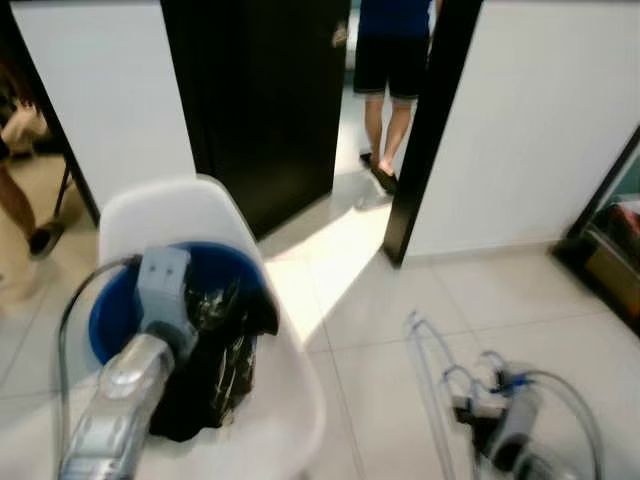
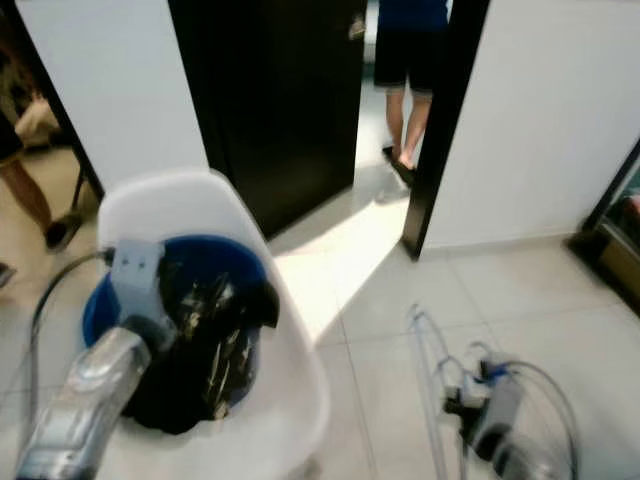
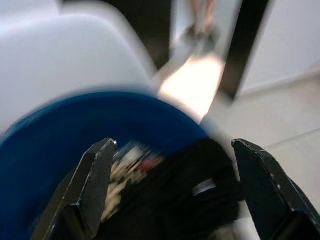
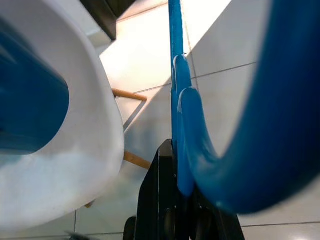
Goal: Hang hanger
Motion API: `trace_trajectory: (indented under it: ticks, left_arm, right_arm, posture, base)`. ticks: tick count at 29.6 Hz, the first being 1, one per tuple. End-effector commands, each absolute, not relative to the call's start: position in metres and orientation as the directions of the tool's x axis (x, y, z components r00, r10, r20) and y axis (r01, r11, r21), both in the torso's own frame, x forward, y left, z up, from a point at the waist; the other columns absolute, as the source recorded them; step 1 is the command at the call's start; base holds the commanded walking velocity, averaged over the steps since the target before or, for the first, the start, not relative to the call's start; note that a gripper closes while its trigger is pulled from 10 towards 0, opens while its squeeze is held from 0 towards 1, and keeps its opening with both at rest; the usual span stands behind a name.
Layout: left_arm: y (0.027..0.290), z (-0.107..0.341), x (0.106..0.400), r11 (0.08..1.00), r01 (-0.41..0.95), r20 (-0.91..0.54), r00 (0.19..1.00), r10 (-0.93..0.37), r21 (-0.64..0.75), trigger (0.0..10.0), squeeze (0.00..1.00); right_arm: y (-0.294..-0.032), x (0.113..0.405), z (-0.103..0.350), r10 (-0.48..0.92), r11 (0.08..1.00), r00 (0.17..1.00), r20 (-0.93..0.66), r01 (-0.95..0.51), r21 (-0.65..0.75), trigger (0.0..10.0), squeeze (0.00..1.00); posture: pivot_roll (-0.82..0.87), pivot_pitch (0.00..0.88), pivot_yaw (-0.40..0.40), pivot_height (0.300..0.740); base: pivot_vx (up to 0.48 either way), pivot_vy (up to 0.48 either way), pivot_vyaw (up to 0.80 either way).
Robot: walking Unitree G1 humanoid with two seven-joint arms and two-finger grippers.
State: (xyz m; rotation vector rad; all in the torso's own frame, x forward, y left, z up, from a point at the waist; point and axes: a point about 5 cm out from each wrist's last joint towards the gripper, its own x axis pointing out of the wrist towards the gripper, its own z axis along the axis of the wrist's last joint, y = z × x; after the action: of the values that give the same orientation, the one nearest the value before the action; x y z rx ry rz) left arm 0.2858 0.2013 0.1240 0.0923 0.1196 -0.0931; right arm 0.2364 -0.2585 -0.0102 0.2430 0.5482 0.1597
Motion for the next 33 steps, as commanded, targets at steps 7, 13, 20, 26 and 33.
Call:
trace_trajectory:
  ticks: [7,13,20,26,33]
  left_arm:
    - [0.201,0.093,0.272,0.97,0.142,-0.438,0.898,-0.041,0.199,10.0,0.0]
    - [0.191,0.073,0.253,0.984,0.167,-0.603,0.791,-0.101,0.055,10.0,0.0]
    - [0.21,0.045,0.235,0.999,-0.002,-0.704,0.709,0.033,0.045,10.0,0.0]
    - [0.214,0.034,0.231,0.997,-0.032,-0.736,0.673,0.073,0.07,10.0,0.0]
    - [0.21,0.021,0.223,0.998,-0.019,-0.783,0.619,0.057,0.057,5.1,0.0]
  right_arm:
    - [-0.268,0.228,-0.016,0.18,0.97,0.821,-0.542,-0.057,0.235,10.0,0.0]
    - [-0.268,0.228,-0.017,0.177,0.973,0.812,-0.557,-0.059,0.224,10.0,0.0]
    - [-0.266,0.228,-0.017,0.177,0.974,0.806,-0.565,-0.062,0.217,10.0,0.0]
    - [-0.266,0.228,-0.018,0.176,0.975,0.804,-0.568,-0.063,0.214,10.0,0.0]
    - [-0.266,0.227,-0.019,0.173,0.976,0.802,-0.571,-0.062,0.209,10.0,0.0]
  posture:
    - [-0.01,0.0,-0.03,0.74]
    - [0.0,0.0,-0.034,0.74]
    - [-0.01,0.0,-0.028,0.74]
    - [-0.01,0.0,-0.027,0.74]
    - [-0.01,0.0,-0.025,0.74]
  base:
    - [0.0,0.0,0.0]
    - [0.0,0.0,0.0]
    - [0.0,0.0,0.0]
    - [0.0,0.0,0.0]
    - [0.0,0.0,0.0]
